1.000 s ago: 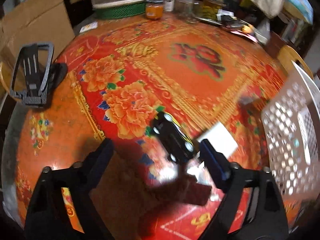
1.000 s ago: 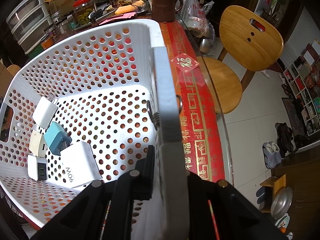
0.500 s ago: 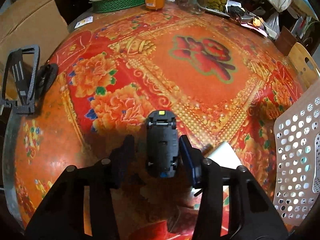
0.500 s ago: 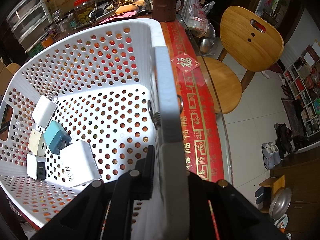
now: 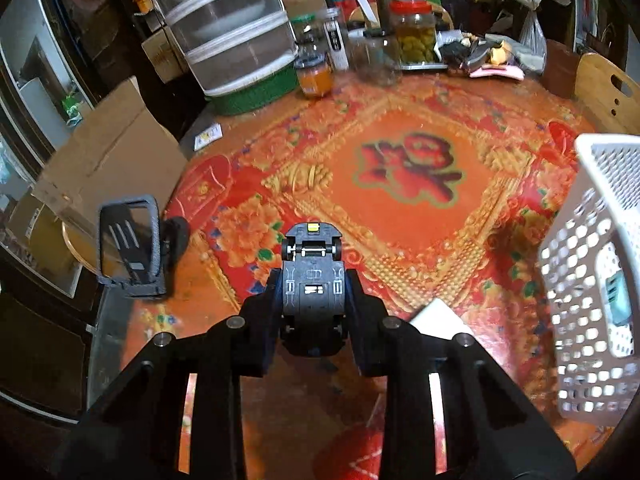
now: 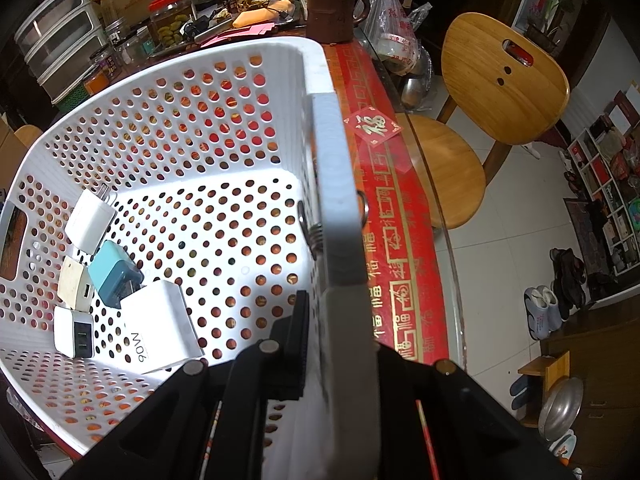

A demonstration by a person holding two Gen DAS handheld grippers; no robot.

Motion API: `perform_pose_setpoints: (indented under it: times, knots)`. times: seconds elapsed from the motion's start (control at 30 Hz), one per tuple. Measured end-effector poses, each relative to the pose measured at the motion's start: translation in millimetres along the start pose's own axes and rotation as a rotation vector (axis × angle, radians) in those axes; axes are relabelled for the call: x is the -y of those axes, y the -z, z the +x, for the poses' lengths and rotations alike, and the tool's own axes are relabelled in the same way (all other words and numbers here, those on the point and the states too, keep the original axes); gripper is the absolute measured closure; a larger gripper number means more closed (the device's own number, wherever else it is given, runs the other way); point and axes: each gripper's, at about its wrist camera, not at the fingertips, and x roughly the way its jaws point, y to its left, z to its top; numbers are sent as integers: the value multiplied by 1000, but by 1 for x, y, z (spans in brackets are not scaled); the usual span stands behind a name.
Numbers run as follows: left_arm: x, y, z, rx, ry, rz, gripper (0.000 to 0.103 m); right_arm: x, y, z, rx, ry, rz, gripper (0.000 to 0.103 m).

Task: Organize rigid objects
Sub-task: 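Carry the black toy car into the basket and open the left tool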

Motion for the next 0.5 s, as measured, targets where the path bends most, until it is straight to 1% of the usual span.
perform_pose_setpoints:
  times: [0.1,0.2,0.3,0.4,0.5]
  knots:
    - [10,-3,-31,37,42,32,76,0,0,0,1,-1,-1,95]
    - [40,-4,-70,97,66,127,76,0,0,0,3,-3,1,95]
    - [76,-5,-103,145,72,229,76,1,0,0,2,-2,1,95]
    - [112,-8,-126,151,97,318,76,1,0,0,0,-1,1,95]
    - [144,-9,-138,146,114,392,76,2,-1,0,1,0,4,95]
